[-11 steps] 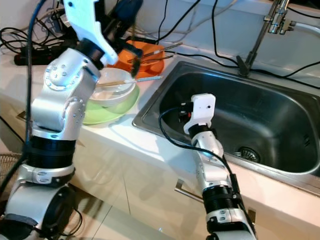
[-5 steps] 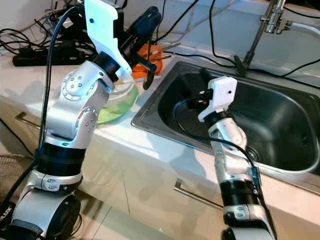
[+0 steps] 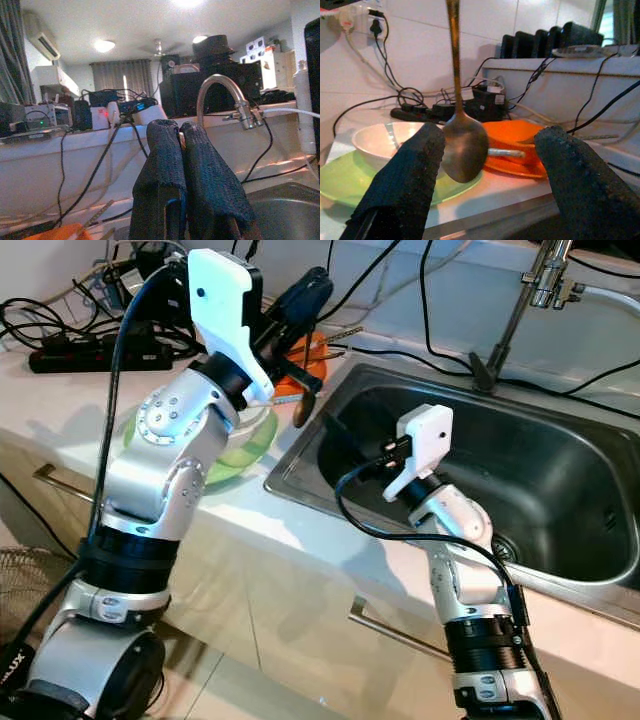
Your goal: Kitchen organization
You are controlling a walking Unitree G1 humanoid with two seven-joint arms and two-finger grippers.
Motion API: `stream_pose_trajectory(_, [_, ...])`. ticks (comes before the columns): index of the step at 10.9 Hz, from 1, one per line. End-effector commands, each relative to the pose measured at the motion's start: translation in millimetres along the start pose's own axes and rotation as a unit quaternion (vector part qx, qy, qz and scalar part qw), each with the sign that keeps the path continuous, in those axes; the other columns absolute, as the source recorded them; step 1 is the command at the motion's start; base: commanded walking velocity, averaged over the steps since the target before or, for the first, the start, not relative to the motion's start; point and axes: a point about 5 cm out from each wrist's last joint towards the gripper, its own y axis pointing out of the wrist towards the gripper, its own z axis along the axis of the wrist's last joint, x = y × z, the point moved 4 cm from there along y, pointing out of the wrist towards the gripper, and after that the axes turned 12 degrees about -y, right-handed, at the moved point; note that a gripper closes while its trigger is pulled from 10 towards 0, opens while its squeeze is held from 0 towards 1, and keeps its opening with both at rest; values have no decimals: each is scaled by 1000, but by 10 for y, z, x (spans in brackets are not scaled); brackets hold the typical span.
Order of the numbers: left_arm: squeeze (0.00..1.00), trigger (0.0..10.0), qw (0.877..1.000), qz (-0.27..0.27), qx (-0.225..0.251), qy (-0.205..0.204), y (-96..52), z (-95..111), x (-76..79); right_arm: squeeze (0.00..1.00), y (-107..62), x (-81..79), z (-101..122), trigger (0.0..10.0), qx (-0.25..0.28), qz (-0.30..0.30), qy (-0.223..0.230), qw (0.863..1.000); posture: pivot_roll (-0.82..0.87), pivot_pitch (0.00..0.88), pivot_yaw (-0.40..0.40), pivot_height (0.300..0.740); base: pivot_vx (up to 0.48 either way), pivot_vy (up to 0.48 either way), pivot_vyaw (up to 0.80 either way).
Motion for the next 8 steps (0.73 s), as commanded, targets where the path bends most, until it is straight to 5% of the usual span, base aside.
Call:
stream_pose_trajectory(1, [0,10000,1000,-11,-7,-7,-1,-56,44,0,7,-18,62,10000,10,8,2,1000,159,7,0,740,0,0,0])
stream_pose_trajectory(8, [0,10000,995,-67,-38,-66,12,-329,380,0,62,-113,82,10000,14,11,16,1000,155,12,8,740,0,0,0])
